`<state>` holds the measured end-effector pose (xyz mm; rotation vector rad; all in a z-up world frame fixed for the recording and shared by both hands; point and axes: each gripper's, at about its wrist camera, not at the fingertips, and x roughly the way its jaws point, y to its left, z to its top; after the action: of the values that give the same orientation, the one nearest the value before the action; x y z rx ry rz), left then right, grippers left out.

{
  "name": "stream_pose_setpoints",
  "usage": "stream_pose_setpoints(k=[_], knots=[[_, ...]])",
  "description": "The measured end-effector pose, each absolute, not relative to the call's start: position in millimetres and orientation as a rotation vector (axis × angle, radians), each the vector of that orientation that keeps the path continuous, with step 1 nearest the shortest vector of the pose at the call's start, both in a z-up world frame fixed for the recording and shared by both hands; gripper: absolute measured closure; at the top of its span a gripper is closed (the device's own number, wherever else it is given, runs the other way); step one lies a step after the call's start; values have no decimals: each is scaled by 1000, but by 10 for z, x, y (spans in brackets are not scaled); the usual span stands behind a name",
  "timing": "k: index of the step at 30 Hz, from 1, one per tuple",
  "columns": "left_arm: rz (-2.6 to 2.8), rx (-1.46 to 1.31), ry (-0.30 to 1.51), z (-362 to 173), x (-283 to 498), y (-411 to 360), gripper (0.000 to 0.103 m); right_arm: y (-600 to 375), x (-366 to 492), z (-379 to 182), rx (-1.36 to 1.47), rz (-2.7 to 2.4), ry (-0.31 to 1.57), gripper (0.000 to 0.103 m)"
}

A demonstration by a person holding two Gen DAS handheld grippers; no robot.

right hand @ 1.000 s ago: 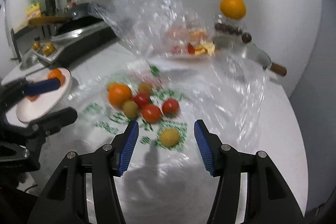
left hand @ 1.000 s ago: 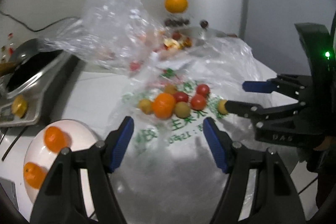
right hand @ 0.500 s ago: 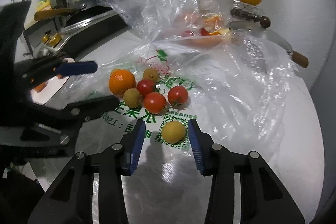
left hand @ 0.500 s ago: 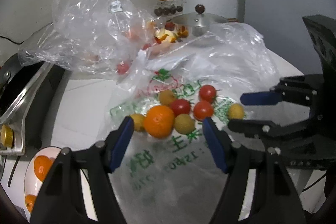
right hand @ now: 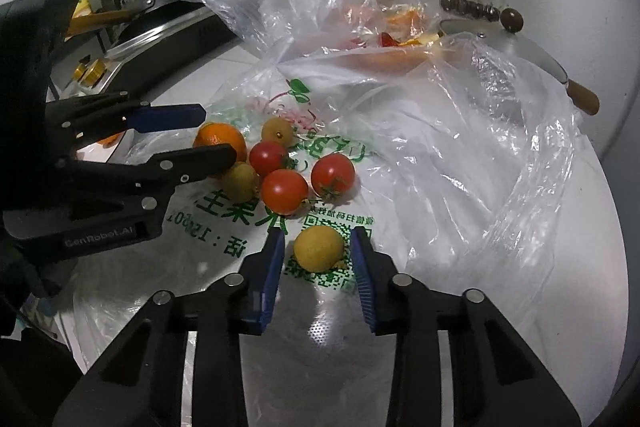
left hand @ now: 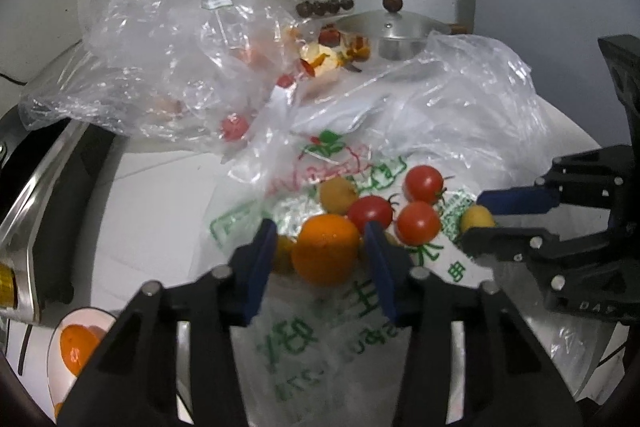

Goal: Organize fruits
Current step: 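Grasp a mandarin with the left tool while the right tool grasps a yellow fruit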

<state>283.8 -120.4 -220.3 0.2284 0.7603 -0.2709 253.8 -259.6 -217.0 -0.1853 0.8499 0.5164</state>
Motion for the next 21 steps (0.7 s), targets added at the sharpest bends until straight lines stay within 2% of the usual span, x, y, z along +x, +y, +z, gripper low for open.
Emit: stream_pose_setpoints(k=[1, 21], knots=[[-278, 235, 762, -2207, 2840, -1223, 69, -2606, 2542, -2171, -180, 517, 851, 74], [-301, 175, 703, -1900, 2563, -1042, 70, -2557, 2344, -1960, -194, 495, 799, 75]])
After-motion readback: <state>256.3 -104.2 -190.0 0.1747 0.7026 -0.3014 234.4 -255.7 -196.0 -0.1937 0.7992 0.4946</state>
